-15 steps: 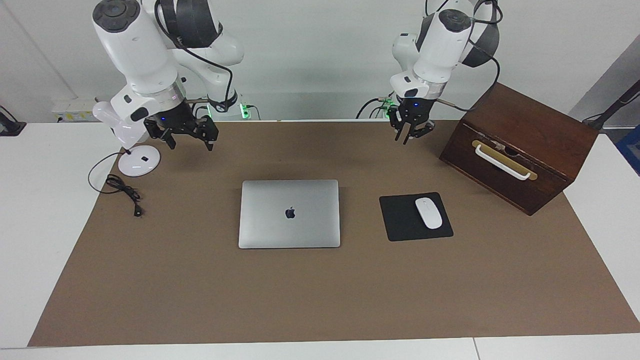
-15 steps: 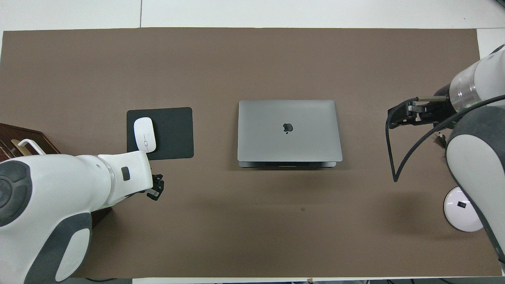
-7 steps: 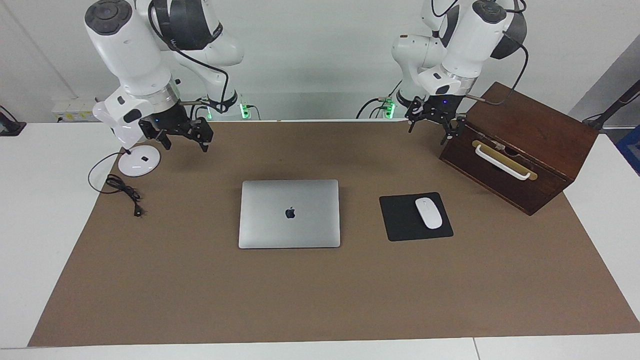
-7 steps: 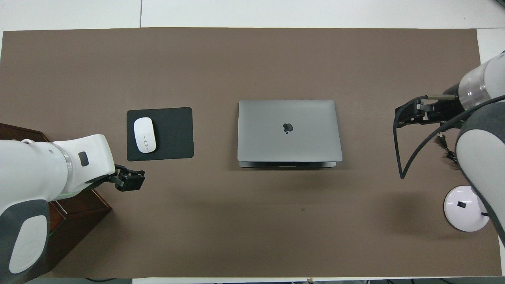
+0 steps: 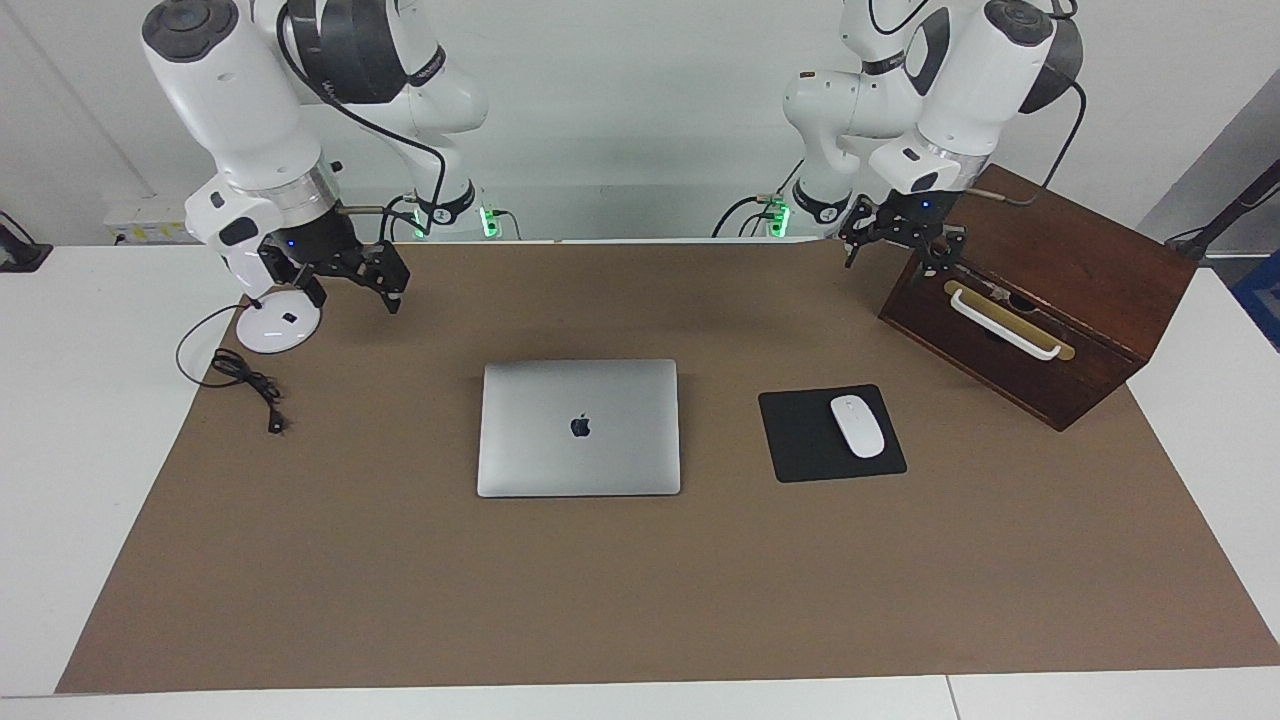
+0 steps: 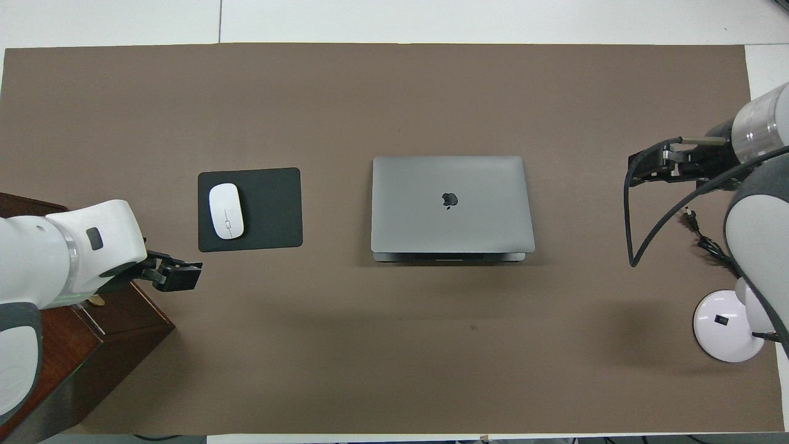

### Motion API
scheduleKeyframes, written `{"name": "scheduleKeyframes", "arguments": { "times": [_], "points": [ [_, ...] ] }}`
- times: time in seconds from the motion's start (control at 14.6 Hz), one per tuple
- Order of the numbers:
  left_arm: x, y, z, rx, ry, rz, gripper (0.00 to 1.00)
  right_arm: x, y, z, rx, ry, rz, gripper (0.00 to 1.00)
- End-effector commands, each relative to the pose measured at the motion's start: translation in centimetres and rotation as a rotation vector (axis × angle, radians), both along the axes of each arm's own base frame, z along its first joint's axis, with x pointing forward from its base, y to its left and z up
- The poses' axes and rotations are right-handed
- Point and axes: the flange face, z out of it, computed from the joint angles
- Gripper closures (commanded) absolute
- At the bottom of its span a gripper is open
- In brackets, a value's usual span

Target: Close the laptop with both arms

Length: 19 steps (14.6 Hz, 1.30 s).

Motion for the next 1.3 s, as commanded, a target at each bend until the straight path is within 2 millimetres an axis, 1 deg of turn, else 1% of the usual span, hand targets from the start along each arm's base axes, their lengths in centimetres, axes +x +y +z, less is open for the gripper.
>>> {"name": "scheduleKeyframes", "arguments": {
  "times": [0.0,0.14,0.2,0.27,0.34,0.41,0.61,0.75,0.96,1.23],
  "points": [
    [0.5,2.1,1.1,0.014,0.001,0.034,0.0,0.6,-2.5,0.2,0.024,-0.014,-0.047,0.0],
    [0.9,3.8,1.2,0.013,-0.012,0.072,0.0,0.8,-5.0,0.3,0.079,-0.008,-0.106,0.0],
    [1.0,4.1,1.2,0.013,-0.014,0.08,0.0,0.7,-6.1,0.2,0.093,-0.003,-0.13,0.0],
    [1.3,4.5,1.6,0.01,-0.023,0.089,0.0,0.6,-6.5,0.3,0.094,-0.002,-0.132,0.0],
    [1.7,5.1,1.8,0.012,-0.023,0.105,0.0,0.5,-6.6,0.5,0.098,-0.001,-0.121,0.0],
    [2.1,5.5,2.4,0.011,-0.027,0.114,0.0,0.3,-6.9,0.4,0.102,0.01,-0.122,0.0],
    [3.0,6.3,3.6,0.016,-0.01,0.128,0.0,0.2,-5.7,0.7,0.108,0.008,-0.079,0.0],
    [3.5,6.8,4.2,0.019,0.006,0.137,0.0,0.1,-5.8,0.8,0.11,0.011,-0.08,0.0],
    [3.7,7.3,4.4,0.043,0.0,0.141,0.0,0.0,-5.7,1.0,0.112,0.002,-0.083,0.0],
    [4.0,7.6,4.6,0.052,-0.004,0.143,0.0,-0.1,-5.8,0.9,0.112,0.003,-0.087,0.0]
  ]
}}
